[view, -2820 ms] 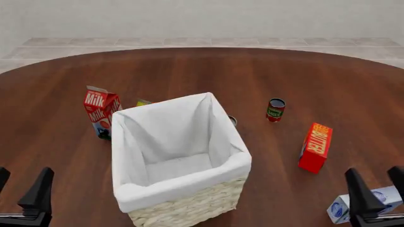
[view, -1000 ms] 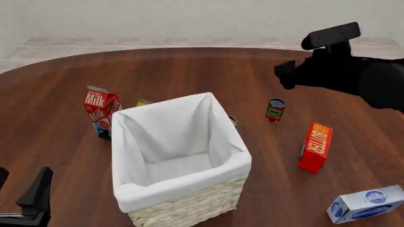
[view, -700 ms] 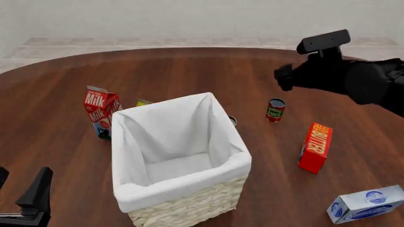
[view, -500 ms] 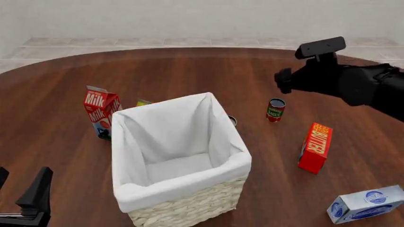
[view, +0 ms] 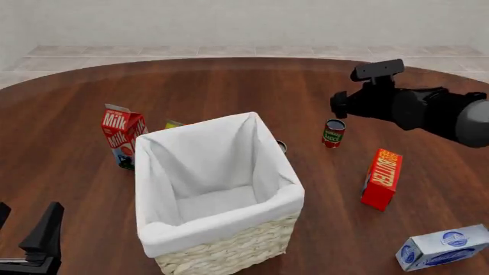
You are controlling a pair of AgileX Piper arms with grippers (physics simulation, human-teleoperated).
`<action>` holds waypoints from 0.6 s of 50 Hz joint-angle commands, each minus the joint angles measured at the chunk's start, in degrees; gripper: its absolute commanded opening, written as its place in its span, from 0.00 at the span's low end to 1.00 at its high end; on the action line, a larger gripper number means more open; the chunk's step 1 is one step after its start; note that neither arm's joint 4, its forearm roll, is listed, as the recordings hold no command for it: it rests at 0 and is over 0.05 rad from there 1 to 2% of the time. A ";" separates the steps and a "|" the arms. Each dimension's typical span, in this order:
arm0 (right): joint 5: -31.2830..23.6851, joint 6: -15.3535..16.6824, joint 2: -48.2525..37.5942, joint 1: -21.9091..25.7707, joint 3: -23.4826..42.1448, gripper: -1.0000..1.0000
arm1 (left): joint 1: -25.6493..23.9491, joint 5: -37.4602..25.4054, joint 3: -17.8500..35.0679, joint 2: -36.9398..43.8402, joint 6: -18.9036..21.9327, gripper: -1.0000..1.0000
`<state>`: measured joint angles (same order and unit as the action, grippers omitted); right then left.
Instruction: Pick up the tomato sauce, and put it in the basket.
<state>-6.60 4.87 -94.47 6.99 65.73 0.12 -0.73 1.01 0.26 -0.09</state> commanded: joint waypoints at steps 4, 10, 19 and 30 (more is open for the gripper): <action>3.05 -0.24 -5.64 -1.07 1.16 1.00 | -0.03 -0.12 0.01 -0.15 0.10 1.00; 4.15 -0.46 -7.95 -1.71 1.76 1.00 | -0.02 -0.12 0.01 -0.15 0.09 1.00; 6.17 -1.70 -11.36 -1.85 2.31 1.00 | -0.03 -0.12 0.01 -0.15 0.08 1.00; 8.22 -2.88 -15.19 -1.70 3.33 1.00 | -0.02 -0.12 0.01 -0.15 0.09 1.00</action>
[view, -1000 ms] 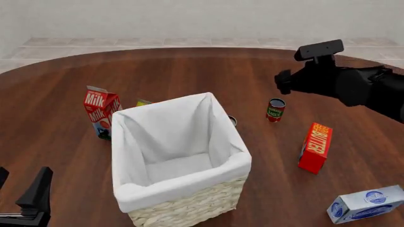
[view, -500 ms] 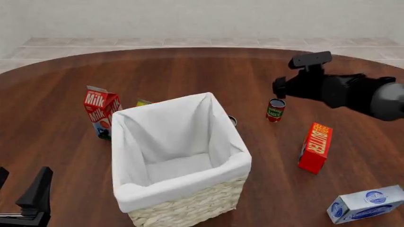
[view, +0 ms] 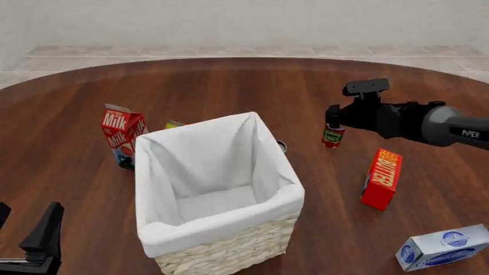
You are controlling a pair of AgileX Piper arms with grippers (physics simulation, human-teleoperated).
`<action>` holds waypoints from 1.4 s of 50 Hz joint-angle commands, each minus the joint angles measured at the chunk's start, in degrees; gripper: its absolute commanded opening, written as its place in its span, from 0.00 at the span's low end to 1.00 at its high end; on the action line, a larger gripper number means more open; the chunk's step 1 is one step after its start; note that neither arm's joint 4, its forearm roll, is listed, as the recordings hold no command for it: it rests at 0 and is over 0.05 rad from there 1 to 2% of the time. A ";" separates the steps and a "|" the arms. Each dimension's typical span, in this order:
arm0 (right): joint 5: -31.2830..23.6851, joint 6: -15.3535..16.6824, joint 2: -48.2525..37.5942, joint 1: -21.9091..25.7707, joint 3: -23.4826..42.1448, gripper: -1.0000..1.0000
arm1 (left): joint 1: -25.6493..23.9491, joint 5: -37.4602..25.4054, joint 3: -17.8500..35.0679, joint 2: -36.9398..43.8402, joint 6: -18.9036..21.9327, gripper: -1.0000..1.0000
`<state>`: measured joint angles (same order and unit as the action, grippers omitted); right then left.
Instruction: Pick up the tomato sauce, and put it in the basket.
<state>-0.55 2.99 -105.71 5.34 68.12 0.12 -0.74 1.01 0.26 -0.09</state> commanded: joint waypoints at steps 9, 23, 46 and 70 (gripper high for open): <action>2.64 -1.19 -6.70 -0.66 2.59 1.00 | -0.02 -0.11 0.01 -0.15 0.10 1.00; 3.25 -1.29 -9.85 -1.36 4.48 1.00 | -0.03 -0.11 0.01 -0.15 0.08 1.00; 4.19 -1.23 -16.54 -1.74 7.76 1.00 | -0.01 -0.12 0.01 -0.15 0.07 1.00; 5.04 -1.28 -21.10 -1.57 9.13 1.00 | -0.03 -0.11 0.01 -0.15 0.09 1.00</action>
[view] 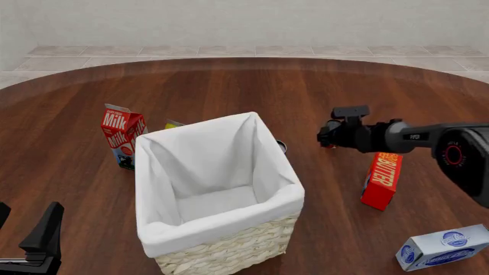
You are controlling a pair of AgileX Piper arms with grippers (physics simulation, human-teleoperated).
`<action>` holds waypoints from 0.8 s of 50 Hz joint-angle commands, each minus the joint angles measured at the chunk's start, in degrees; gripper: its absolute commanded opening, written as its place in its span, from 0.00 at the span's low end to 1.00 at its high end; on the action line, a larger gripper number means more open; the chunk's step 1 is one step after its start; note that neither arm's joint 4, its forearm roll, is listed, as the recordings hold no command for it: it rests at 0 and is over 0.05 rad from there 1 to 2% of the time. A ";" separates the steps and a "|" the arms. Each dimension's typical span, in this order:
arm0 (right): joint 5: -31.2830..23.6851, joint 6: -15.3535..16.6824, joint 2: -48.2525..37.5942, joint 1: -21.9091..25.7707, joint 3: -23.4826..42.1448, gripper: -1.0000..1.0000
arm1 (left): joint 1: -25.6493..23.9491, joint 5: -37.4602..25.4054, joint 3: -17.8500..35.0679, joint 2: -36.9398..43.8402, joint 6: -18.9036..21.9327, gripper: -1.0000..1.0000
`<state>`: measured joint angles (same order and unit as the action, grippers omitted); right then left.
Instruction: Pick up the tomato sauce, and put it in the basket.
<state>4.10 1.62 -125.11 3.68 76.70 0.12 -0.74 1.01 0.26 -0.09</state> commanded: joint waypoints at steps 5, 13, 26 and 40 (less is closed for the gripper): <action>0.71 0.22 -0.84 0.38 -0.16 0.00 | -0.04 -0.12 0.01 -0.15 0.09 1.00; 0.72 0.37 0.84 0.39 -1.51 0.00 | -0.03 -0.12 0.01 -0.15 0.08 1.00; -1.23 1.15 10.74 1.26 -6.64 0.00 | -0.02 -0.11 0.01 -0.15 0.08 1.00; -4.42 1.99 21.22 1.56 -11.52 0.00 | -0.04 -0.12 0.01 -0.15 0.08 1.00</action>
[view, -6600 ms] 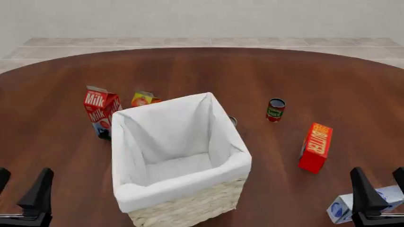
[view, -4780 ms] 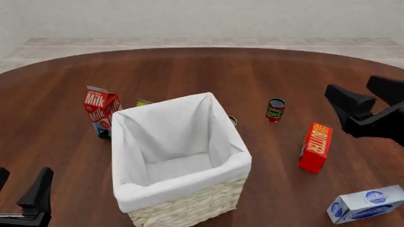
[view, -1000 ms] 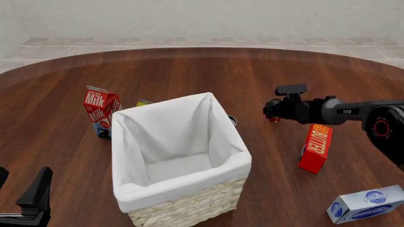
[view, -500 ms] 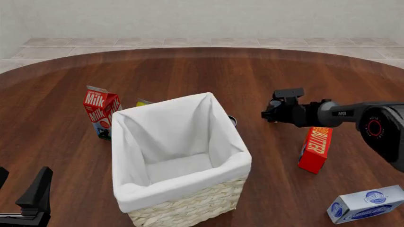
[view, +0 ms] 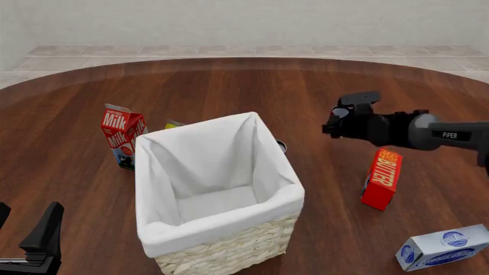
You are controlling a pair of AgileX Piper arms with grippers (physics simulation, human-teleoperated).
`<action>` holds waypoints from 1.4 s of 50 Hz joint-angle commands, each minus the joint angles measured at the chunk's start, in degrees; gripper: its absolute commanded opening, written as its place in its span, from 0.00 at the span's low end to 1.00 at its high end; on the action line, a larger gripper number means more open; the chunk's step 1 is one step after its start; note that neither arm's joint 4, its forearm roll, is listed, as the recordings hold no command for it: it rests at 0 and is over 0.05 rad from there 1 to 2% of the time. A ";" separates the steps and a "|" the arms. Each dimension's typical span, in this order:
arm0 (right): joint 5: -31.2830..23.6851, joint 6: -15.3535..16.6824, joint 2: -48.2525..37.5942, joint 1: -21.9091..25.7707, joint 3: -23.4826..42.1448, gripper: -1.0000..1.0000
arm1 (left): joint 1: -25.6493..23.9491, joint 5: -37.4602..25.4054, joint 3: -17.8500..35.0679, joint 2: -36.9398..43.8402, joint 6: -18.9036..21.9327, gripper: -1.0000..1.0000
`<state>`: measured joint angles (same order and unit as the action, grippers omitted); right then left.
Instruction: Pick up the tomato sauce, and put it in the basket.
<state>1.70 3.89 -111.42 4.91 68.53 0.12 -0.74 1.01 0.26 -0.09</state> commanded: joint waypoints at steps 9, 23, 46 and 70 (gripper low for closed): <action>-4.82 0.38 14.64 1.22 -6.32 0.00 | -0.04 -0.12 0.01 -0.15 0.09 1.00; -11.61 1.50 28.29 3.26 -10.36 0.00 | -0.03 -0.11 0.01 -0.15 0.08 1.00; -27.93 4.05 43.72 9.43 -6.01 0.00 | -0.01 -0.11 0.01 -0.15 0.07 1.00; -45.72 7.74 46.01 20.35 7.96 0.00 | -0.01 -0.11 0.01 -0.15 0.08 1.00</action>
<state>-36.69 11.25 -65.53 20.76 69.93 0.12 -0.74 1.01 0.26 -0.09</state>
